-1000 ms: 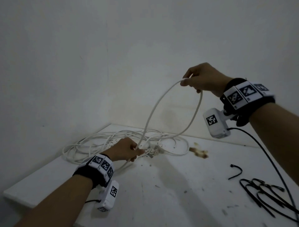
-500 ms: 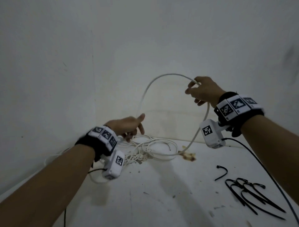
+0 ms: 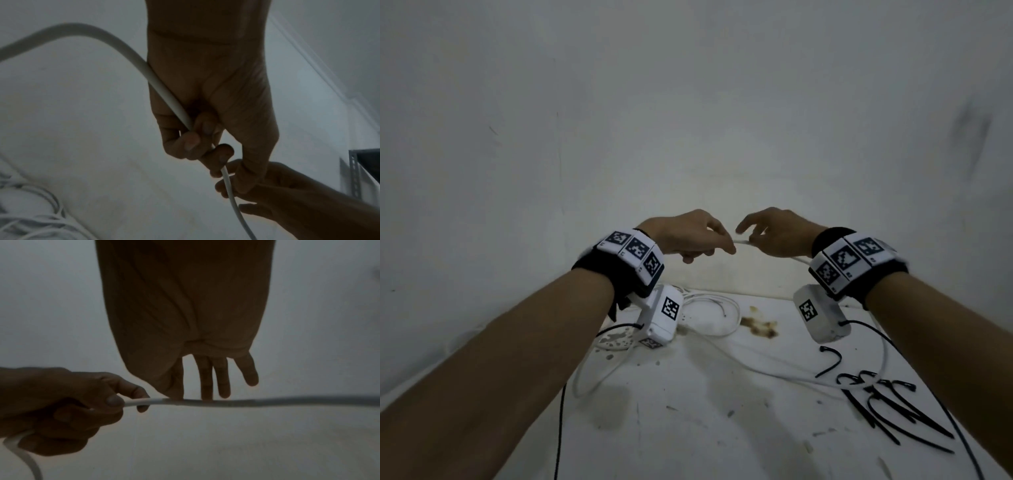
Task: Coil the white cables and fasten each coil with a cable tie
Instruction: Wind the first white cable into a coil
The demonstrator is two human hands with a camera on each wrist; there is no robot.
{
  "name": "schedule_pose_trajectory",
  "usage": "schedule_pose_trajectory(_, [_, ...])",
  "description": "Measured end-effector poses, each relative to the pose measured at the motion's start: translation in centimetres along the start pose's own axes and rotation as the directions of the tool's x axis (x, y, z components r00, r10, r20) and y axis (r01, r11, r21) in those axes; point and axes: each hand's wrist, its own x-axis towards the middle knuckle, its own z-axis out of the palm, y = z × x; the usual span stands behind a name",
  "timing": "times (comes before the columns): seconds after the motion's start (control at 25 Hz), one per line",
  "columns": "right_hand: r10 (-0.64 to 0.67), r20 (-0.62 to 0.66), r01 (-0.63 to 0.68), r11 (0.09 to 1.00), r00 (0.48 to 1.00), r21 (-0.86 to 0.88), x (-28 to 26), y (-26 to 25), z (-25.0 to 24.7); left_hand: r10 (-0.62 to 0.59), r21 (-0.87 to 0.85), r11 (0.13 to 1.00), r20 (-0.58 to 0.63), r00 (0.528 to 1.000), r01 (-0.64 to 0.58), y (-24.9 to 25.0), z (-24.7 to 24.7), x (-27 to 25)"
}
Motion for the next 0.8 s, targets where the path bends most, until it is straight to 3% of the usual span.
schedule_pose_trajectory(0.08, [-0.037, 0.083, 0.021, 0.982, 0.996, 0.186, -0.3, 0.1, 0.4, 0.022, -0.024, 0.999, -0.033, 0.999, -0.023, -0.4, 0.3, 0.2])
schedule_pose_trajectory(0.16, [-0.060, 0.169, 0.014, 0.965, 0.984, 0.260, -0.7, 0.3, 0.5, 0.045, -0.026, 0.999, -0.068, 0.997, -0.047, -1.6, 0.4, 0.3])
schedule_pose_trajectory(0.2, [-0.063, 0.134, 0.025, 0.962, 0.989, 0.271, -0.8, 0.4, 0.4, 0.050, -0.021, 0.998, -0.099, 0.994, -0.052, -2.5, 0.4, 0.2])
schedule_pose_trajectory(0.28, [-0.021, -0.113, 0.057, 0.941, 0.993, 0.333, -0.3, 0.8, -0.1, 0.055, 0.024, 0.998, -0.200, 0.978, -0.051, -4.6, 0.6, 0.3])
schedule_pose_trajectory(0.36, [0.075, -0.333, 0.083, 0.897, 0.940, 0.435, 0.5, 1.2, -0.5, 0.012, 0.010, 1.000, -0.325, 0.946, -0.009, -6.9, 1.0, 0.5])
schedule_pose_trajectory(0.44, [0.176, -0.456, 0.110, 0.838, 0.872, 0.534, 1.1, 1.2, -0.5, -0.098, -0.105, 0.993, -0.437, 0.894, 0.058, -9.1, 1.1, 0.8])
schedule_pose_trajectory(0.56, [0.436, -0.554, 0.131, 0.691, 0.709, 0.711, 1.5, 1.6, -0.9, -0.320, -0.332, 0.924, -0.397, 0.860, 0.190, -11.3, 1.2, 0.7])
schedule_pose_trajectory(0.6, [0.490, -0.525, 0.113, 0.647, 0.696, 0.754, 1.6, 2.0, -0.9, -0.387, -0.435, 0.875, -0.358, 0.850, 0.215, -11.9, 1.3, 0.6])
schedule_pose_trajectory(0.72, [0.449, -0.396, -0.001, 0.663, 0.801, 0.749, 1.8, 2.7, 0.6, -0.452, -0.640, 0.749, -0.307, 0.838, 0.170, -12.1, 1.3, 0.0])
schedule_pose_trajectory(0.8, [0.403, -0.336, -0.044, 0.693, 0.851, 0.720, 1.6, 2.8, 2.5, -0.433, -0.641, 0.750, -0.294, 0.852, 0.160, -11.7, 1.6, 0.1])
